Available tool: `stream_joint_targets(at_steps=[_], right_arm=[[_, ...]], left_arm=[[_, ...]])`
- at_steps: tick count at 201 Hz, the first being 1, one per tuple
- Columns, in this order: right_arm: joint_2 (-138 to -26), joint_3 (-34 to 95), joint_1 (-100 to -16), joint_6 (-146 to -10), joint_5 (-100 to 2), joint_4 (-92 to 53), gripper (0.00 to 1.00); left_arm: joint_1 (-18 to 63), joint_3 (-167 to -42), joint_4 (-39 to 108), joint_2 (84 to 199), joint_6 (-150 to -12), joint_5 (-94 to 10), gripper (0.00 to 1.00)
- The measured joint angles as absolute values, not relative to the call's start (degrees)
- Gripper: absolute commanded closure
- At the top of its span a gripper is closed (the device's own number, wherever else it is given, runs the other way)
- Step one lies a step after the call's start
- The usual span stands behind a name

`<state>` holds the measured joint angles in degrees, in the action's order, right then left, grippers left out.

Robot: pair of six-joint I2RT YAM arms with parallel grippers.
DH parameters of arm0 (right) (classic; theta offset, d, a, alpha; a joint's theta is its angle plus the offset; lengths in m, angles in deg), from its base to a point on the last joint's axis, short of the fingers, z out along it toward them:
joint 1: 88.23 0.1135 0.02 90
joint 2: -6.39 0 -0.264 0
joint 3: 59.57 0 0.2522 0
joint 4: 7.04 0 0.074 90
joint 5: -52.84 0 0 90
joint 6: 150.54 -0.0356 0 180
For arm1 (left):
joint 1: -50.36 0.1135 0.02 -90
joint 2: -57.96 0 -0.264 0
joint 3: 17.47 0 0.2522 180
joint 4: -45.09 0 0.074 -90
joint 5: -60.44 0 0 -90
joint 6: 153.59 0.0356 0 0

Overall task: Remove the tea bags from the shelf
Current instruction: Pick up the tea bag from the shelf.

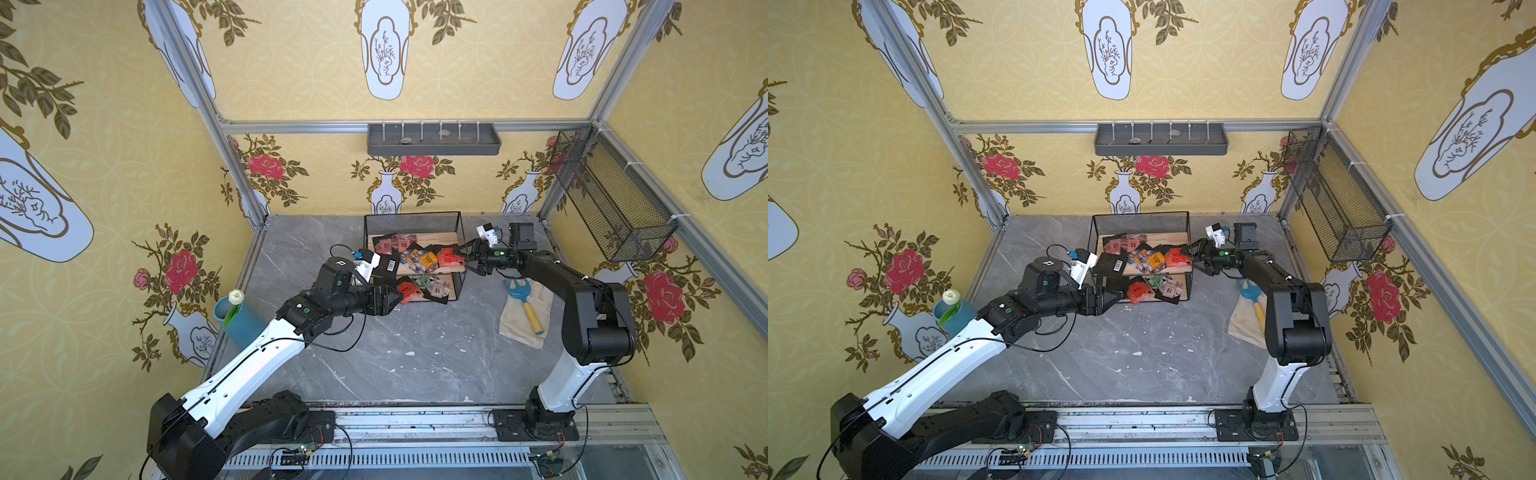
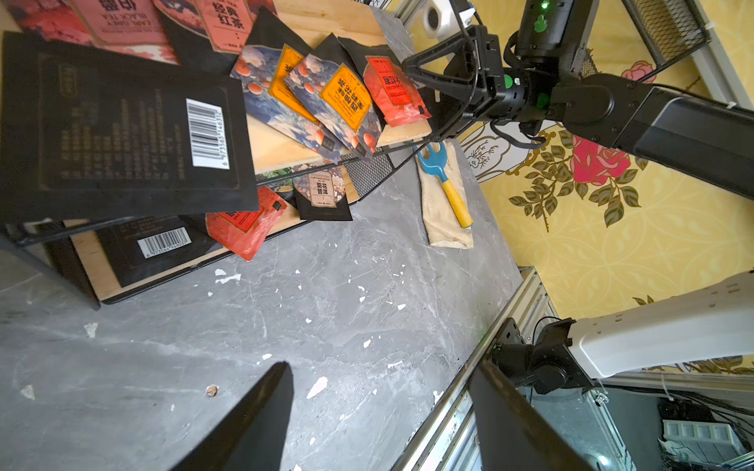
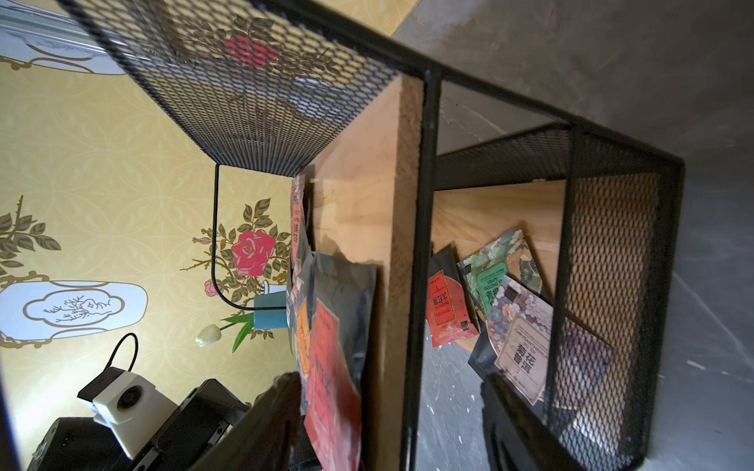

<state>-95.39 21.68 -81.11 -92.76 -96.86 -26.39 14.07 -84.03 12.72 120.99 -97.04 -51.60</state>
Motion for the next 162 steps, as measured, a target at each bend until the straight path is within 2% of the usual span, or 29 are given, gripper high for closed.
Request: stream_joint_targets(at_steps=[162], right_arm=[[-96.5,23.3,-81.1,-90.8,-95.0,-28.5,0.47]], left_arm=[[13.9,-82.5,14.0,119.9,-97.9,-51.0,0.22]])
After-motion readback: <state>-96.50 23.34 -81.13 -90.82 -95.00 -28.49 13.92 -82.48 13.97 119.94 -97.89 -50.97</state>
